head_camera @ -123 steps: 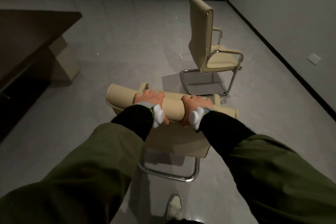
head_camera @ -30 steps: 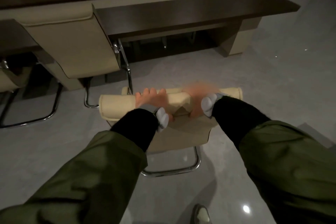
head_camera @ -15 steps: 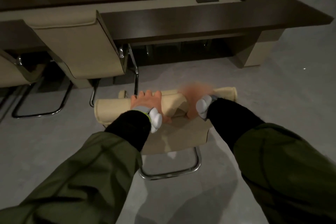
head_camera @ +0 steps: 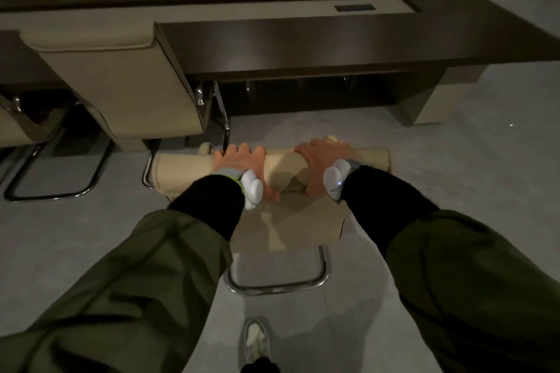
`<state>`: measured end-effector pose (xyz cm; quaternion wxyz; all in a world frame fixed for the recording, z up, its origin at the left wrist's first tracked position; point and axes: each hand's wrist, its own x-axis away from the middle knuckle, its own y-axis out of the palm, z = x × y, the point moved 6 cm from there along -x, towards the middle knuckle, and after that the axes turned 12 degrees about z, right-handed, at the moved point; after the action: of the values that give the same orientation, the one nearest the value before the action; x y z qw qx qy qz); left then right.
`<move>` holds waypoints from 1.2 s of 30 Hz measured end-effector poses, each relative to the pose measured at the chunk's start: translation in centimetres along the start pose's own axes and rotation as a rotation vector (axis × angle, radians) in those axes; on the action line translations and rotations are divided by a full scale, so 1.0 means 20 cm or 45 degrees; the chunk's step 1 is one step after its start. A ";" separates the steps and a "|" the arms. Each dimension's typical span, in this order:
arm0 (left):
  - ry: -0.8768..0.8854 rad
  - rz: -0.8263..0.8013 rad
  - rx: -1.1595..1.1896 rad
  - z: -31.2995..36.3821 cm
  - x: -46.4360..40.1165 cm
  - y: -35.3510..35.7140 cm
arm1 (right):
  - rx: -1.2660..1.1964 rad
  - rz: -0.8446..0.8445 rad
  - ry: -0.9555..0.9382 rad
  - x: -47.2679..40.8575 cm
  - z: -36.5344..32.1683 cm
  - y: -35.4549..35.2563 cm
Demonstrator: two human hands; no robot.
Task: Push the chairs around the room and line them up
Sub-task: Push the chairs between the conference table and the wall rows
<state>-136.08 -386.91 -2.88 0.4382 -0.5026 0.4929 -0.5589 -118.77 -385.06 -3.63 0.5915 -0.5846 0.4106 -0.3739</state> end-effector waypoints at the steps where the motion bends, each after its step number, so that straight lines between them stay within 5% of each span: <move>1: 0.006 0.008 0.006 -0.02 -0.07 0.00 | 0.009 0.002 0.008 -0.07 0.02 0.00; 21: 0.176 0.182 -0.049 -0.20 -1.07 -0.04 | -0.032 0.001 0.070 -0.97 0.35 0.07; 36: -0.001 0.007 -0.029 -0.10 -1.75 -0.21 | 0.007 -0.029 -0.061 -1.60 0.77 0.08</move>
<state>-134.09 -351.65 -3.30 0.4340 -0.5065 0.5005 -0.5519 -116.99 -349.55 -3.98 0.5984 -0.5963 0.3885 -0.3679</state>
